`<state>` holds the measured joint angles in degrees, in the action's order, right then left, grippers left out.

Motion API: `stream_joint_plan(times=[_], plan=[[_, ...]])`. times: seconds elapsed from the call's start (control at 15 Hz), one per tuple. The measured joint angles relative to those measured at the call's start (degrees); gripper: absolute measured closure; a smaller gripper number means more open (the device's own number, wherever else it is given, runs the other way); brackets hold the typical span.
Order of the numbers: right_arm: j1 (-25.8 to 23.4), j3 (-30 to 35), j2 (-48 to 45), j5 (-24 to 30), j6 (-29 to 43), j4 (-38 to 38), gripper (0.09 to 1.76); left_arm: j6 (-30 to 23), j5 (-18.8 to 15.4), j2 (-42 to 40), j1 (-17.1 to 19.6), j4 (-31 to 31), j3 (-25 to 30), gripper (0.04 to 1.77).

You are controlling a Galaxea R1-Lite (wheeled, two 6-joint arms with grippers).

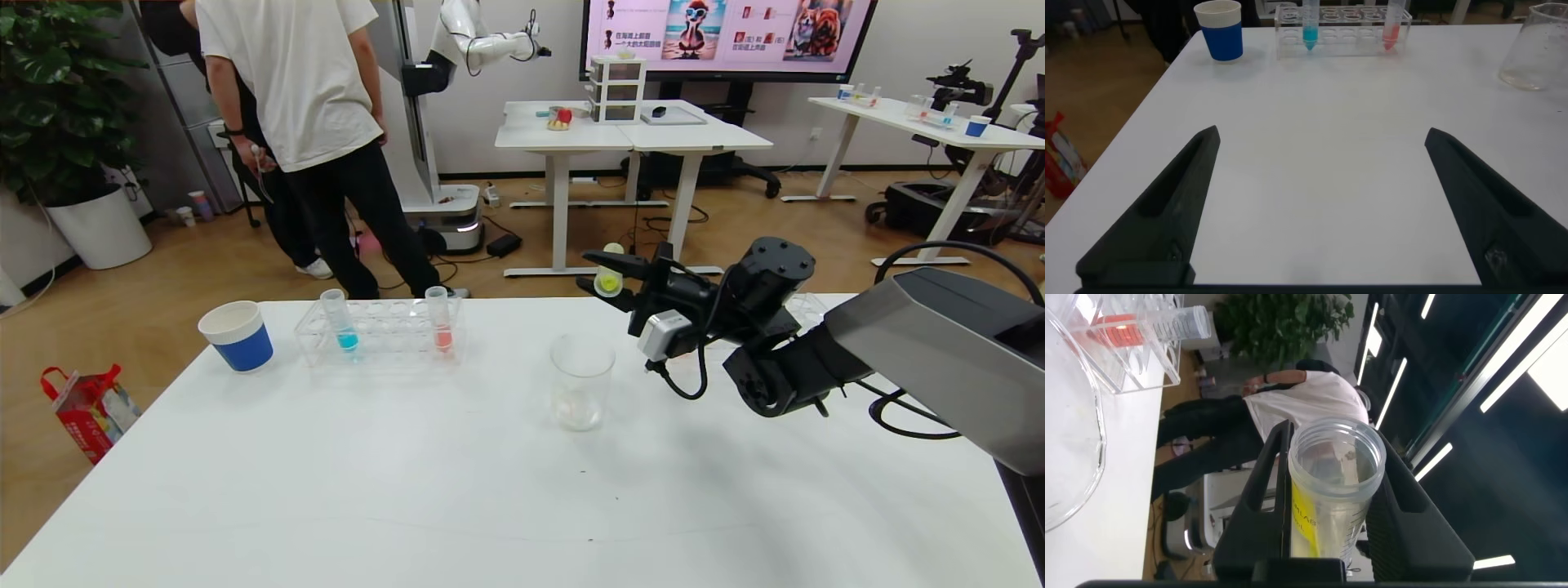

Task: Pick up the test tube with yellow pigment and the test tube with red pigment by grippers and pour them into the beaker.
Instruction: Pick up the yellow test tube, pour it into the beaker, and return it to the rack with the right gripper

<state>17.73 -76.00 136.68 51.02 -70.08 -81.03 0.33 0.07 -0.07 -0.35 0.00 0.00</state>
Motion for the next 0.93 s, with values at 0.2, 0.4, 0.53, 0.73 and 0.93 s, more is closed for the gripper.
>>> stream_joint_plan(times=[0.2,0.4,0.53,0.73,0.93], plan=[[0.57,0.41,-0.02,-0.04,-1.68,-0.61,1.33,0.00,0.00,0.00,0.00,0.00,0.00,0.06],[1.67,1.58,-0.13,-0.09,-1.83,-0.88,1.33,0.02,0.00,0.00,0.00,0.00,0.00,0.06],[2.26,2.93,-0.29,-0.09,-1.90,-1.55,1.33,0.02,0.00,0.00,0.00,0.00,0.00,0.06],[2.52,4.86,-0.55,-0.09,-2.60,-2.88,1.33,0.02,0.02,0.00,0.00,0.00,0.00,0.06],[2.26,5.19,-0.68,0.00,-4.75,-3.04,1.33,0.00,0.00,0.00,0.00,0.00,0.00,0.06]])
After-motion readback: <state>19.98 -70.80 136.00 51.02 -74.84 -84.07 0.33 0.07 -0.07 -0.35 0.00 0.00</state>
